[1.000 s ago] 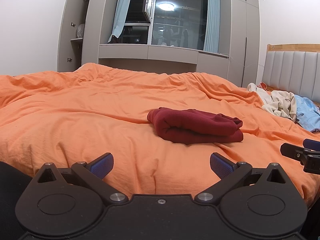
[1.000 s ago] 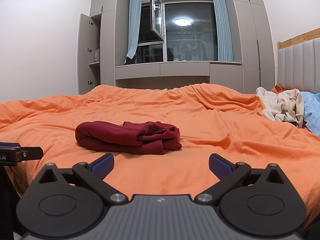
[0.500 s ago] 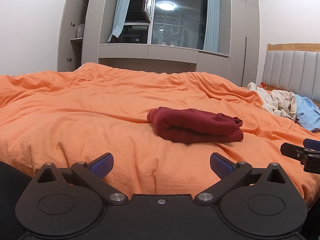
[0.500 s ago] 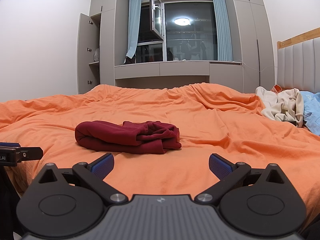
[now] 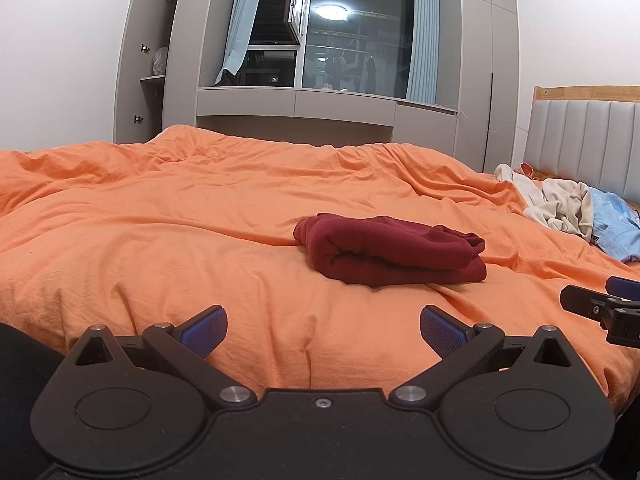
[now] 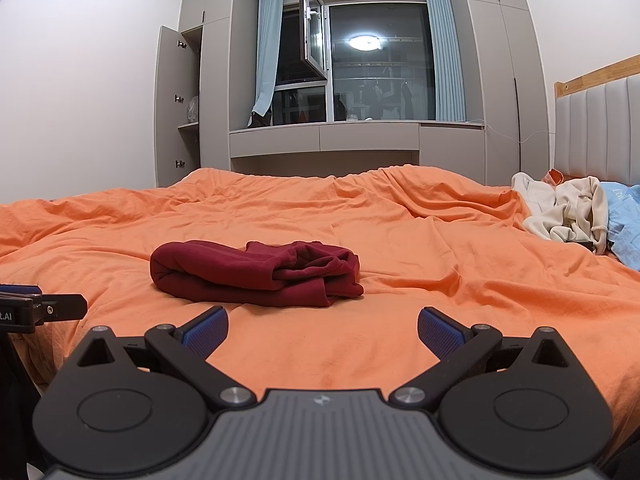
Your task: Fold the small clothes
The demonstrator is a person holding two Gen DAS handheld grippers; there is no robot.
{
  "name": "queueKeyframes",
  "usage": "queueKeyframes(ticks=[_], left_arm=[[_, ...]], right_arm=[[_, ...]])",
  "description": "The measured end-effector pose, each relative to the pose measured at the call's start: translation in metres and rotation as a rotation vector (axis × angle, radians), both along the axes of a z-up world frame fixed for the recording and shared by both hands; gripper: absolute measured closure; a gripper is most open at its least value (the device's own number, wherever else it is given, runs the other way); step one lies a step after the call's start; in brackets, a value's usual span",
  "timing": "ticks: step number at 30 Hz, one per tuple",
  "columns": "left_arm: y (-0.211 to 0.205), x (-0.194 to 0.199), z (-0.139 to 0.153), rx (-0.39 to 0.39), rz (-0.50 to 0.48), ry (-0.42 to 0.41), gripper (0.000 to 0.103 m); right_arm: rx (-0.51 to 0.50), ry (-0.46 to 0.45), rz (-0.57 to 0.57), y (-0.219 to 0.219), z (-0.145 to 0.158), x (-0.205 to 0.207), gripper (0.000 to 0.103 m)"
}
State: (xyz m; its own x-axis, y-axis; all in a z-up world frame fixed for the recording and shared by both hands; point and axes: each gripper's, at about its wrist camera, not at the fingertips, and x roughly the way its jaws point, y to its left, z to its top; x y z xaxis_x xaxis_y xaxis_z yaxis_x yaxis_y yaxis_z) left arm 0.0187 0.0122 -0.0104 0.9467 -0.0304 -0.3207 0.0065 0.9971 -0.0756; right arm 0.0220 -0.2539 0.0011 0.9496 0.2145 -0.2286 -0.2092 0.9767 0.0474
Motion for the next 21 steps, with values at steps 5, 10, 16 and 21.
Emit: queueKeyframes(ticks=[5, 10, 16, 21], left_arm=[[-0.0002, 0.0000, 0.0004, 0.000, 0.000, 0.001, 0.001], [-0.0002, 0.0000, 0.0005, 0.001, 0.000, 0.001, 0.001], [-0.0003, 0.0002, 0.0009, 0.001, 0.001, 0.001, 0.001], [0.0000, -0.0001, 0.0001, -0.006, -0.005, -0.006, 0.001]], right_arm=[[-0.001, 0.001, 0.000, -0.0004, -0.0016, -0.0001, 0.000], [0.000, 0.002, 0.000, -0.0004, -0.0013, -0.0001, 0.000], [-0.001, 0.002, 0.000, -0.0006, -0.0017, -0.0005, 0.000], [-0.001, 0.002, 0.000, -0.0003, -0.0011, -0.0004, 0.000]])
